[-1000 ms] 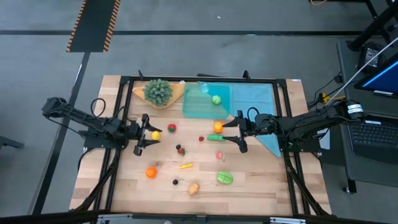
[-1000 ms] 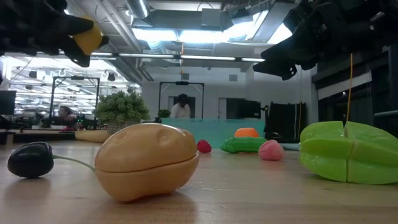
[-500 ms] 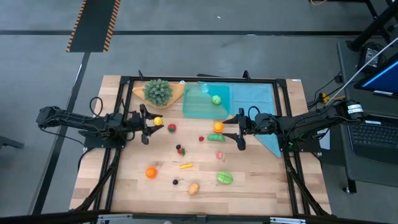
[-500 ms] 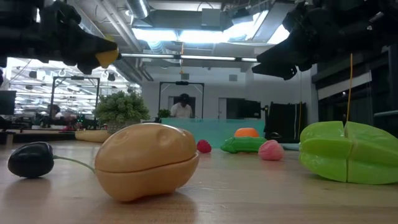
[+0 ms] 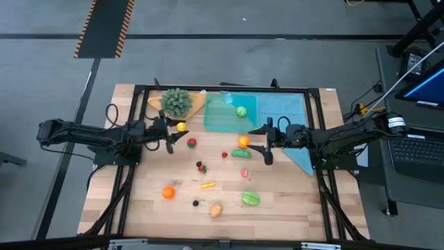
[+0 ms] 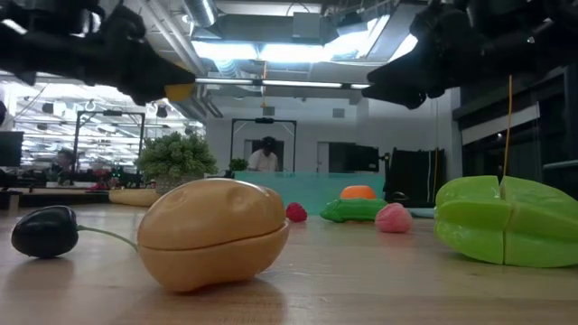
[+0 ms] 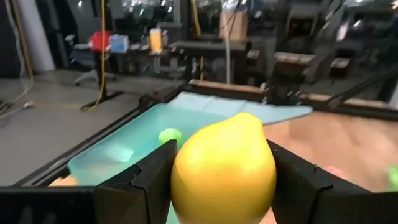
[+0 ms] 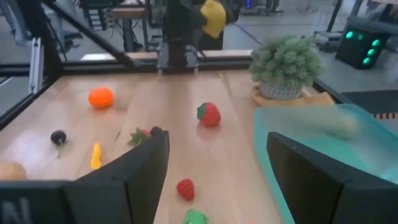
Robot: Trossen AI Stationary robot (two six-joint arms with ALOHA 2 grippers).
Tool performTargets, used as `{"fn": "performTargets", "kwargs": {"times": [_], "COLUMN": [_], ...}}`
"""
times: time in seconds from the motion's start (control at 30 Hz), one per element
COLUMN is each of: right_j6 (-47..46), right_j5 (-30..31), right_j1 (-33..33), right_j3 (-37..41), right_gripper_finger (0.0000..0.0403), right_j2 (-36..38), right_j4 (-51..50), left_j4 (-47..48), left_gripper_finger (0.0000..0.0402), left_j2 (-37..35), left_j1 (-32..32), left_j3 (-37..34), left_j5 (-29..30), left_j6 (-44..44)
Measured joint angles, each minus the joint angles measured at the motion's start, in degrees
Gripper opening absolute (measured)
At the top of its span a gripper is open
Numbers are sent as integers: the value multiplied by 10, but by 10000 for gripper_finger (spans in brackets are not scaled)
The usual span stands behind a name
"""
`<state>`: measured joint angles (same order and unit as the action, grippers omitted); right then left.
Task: Pick and placing Produce into tupperware
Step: Put the lemon into the blue bin
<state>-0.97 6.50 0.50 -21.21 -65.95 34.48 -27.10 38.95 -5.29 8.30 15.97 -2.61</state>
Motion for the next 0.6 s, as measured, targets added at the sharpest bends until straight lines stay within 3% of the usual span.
{"fn": "performTargets", "kwargs": {"times": [0.13,0.37,0.6], "right_j6": [1,2,5], "right_j5": [0,0,-1], "right_j1": [-10,-19,-19], "right_j3": [0,0,0], "right_gripper_finger": [272,272,272], "right_j2": [0,0,0], "right_j4": [5,5,5], "left_j4": [-33,-200,-223], "left_gripper_finger": [201,201,201], "left_j2": [81,234,365], "left_j1": [-25,-52,-67], "left_j3": [28,56,128], "left_j5": [0,0,-7], "left_j6": [-3,2,3]}}
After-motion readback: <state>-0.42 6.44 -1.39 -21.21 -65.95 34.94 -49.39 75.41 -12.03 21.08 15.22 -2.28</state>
